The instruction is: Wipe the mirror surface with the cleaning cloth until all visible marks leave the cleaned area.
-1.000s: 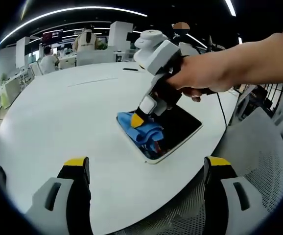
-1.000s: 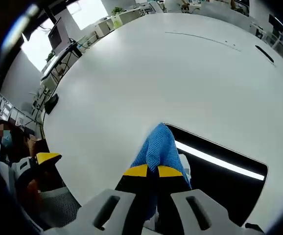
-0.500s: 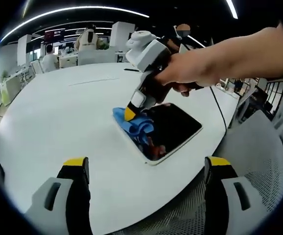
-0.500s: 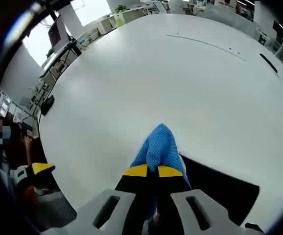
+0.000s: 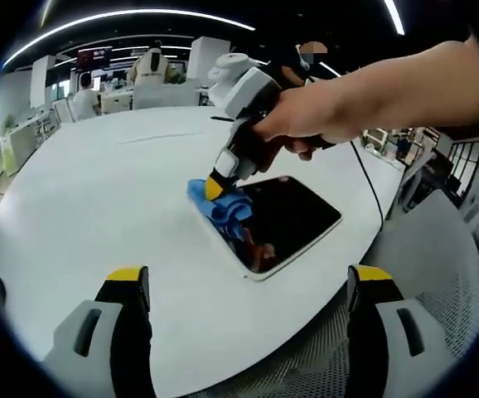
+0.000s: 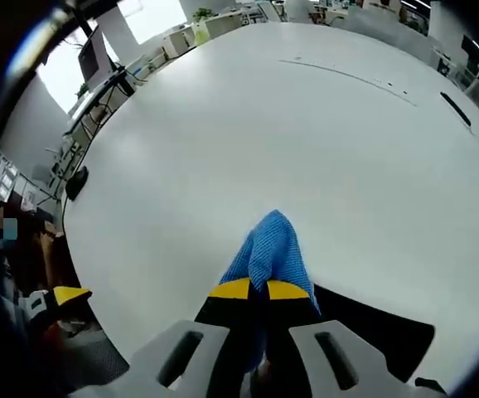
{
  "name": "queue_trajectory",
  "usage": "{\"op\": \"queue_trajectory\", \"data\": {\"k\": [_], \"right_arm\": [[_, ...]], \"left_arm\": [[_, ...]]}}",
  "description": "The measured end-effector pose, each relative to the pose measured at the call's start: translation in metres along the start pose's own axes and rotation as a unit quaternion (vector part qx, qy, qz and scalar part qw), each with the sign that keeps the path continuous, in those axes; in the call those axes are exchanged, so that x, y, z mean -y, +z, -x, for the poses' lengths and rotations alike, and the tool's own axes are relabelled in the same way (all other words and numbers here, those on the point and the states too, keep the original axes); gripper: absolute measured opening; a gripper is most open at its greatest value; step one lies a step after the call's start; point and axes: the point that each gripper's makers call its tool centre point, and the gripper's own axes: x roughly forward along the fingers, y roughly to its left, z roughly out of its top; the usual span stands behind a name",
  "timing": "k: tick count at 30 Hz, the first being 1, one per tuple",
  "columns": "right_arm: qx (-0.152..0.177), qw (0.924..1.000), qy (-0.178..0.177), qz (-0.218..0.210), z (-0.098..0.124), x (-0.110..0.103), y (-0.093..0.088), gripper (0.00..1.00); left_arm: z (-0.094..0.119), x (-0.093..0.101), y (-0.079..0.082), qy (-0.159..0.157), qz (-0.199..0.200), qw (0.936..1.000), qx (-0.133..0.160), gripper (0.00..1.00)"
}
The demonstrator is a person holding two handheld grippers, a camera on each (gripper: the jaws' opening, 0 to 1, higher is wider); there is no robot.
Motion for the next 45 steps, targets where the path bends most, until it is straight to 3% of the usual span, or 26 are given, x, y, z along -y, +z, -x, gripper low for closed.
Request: {"op": "queue_trajectory", "data": {"k": [10,45], "right_arm": [[-0.006,1.0000,-0.002,-0.001,0.007,-0.001,-0.005,0.00],[-0.014,0.9996,-0.025,-0.003,0.022,0.038,-0.022,0.00]], "left_arm": [[0.000,-0.001,0.001,0.002,0.003,1.0000,0.003,0.98],[0.000,-0.005,0.002,0.012,0.007,0.9999,0.007,0.99]]}}
